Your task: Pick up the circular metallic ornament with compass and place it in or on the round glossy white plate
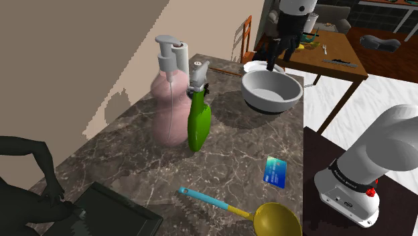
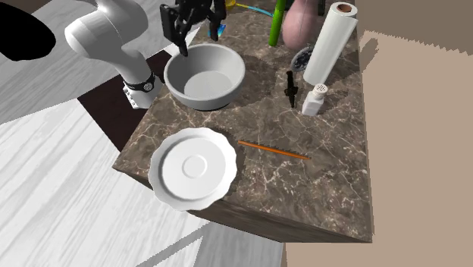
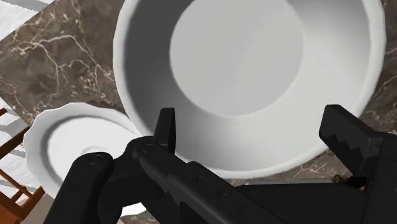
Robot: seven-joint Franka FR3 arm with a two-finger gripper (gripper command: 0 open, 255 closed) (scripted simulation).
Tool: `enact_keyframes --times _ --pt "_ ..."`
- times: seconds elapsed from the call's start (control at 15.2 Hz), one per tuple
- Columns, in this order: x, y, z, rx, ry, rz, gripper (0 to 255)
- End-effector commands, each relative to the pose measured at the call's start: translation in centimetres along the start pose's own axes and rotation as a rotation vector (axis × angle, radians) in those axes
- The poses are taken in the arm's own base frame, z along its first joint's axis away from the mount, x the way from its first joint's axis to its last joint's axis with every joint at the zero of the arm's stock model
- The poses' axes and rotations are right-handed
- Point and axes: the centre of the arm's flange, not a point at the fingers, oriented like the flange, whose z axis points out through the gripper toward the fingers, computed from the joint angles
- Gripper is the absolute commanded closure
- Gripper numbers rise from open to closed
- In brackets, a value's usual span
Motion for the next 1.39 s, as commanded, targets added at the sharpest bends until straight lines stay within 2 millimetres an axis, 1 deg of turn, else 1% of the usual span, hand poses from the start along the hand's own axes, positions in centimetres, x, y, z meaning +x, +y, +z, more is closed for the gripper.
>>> enact_keyframes --times 0.0,1.32 --pt "1.6 -2.3 0.3 0.007 -0.010 -0.001 0" --pt "15.7 -24.4 -0.9 0.068 -0.097 -0.016 0"
